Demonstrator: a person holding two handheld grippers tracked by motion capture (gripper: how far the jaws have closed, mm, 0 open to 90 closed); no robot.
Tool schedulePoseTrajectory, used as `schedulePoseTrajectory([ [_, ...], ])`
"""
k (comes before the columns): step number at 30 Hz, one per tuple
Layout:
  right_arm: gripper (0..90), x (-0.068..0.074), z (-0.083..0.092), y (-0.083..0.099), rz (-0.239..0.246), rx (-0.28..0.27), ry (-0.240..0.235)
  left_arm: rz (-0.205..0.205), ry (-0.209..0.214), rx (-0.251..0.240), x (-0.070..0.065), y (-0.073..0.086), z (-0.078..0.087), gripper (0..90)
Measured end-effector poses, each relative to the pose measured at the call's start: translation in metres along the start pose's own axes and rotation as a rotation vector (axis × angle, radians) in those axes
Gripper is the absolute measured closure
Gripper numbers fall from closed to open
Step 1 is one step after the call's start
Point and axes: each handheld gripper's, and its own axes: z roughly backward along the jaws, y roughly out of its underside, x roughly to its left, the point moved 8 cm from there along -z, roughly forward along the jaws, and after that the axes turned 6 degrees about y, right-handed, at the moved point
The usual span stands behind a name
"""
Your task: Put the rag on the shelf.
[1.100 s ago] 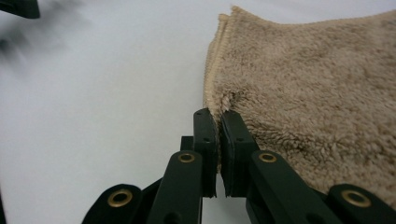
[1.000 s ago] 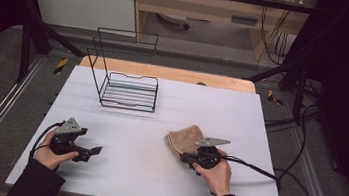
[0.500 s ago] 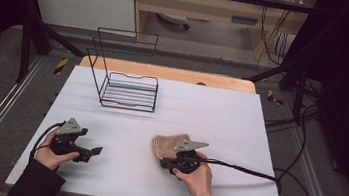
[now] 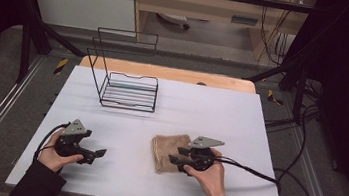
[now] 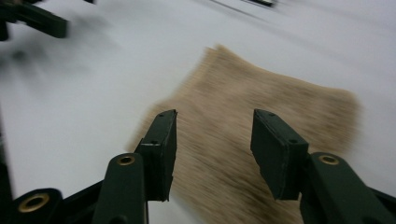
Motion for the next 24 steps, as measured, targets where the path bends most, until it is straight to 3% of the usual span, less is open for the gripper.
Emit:
schedulePoseTrajectory([
  [3,49.6,-0.028,0.012,0.014,-0.024,0.013,0.066,-0.001,0.005,0.007,-0.006,-0.003,-0.005,5.5],
  [8,51.6,-0.045,0.019,0.033,-0.042,0.042,0.099,0.003,0.014,0.014,-0.021,-0.011,-0.017,7.3],
  [16,59.1,-0.044,0.019,0.041,-0.056,0.041,0.064,0.001,0.064,0.014,-0.061,-0.032,-0.043,12.1],
  [19,63.3,-0.043,0.015,0.044,-0.051,0.063,0.060,0.009,0.083,0.013,-0.075,-0.039,-0.053,17.9],
  [24,66.6,-0.041,0.014,0.046,-0.088,0.083,0.060,0.034,0.124,0.029,-0.101,-0.050,-0.070,26.2],
])
